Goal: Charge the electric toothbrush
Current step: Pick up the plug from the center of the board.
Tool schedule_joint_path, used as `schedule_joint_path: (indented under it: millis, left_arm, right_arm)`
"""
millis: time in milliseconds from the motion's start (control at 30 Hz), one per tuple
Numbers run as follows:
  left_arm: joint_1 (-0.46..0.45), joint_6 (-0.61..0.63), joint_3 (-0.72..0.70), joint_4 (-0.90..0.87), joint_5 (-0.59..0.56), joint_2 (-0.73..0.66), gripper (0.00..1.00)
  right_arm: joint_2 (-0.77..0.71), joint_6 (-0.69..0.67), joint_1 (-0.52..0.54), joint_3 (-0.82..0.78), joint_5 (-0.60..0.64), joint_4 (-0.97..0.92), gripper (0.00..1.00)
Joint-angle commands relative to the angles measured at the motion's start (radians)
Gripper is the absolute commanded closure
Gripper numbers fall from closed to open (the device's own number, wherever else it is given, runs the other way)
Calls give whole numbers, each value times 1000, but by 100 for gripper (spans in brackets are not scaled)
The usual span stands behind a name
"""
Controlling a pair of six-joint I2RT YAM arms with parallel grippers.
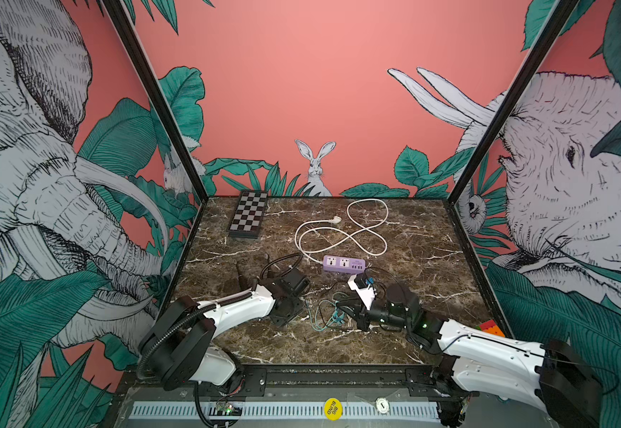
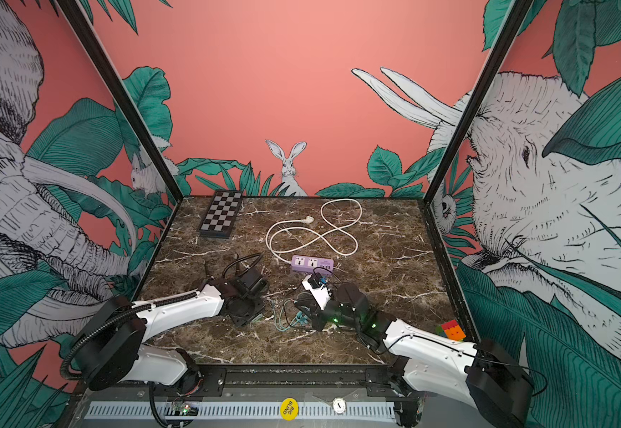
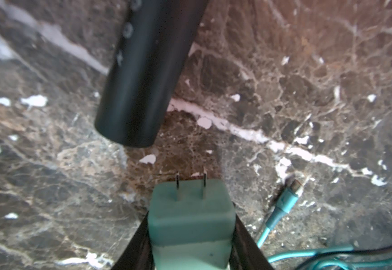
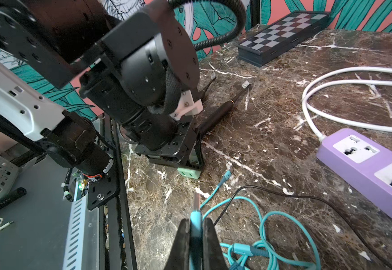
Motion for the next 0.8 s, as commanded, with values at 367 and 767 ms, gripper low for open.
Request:
schedule_joint_path:
  millis: [367, 767]
  left_arm:
    - [64, -71, 318, -164, 135, -123, 100]
    - [102, -258, 259, -3, 297, -177, 100]
  right_arm:
    - [40, -258, 102, -23, 297, 245, 100]
    - [236, -422, 208, 86, 481, 381, 100]
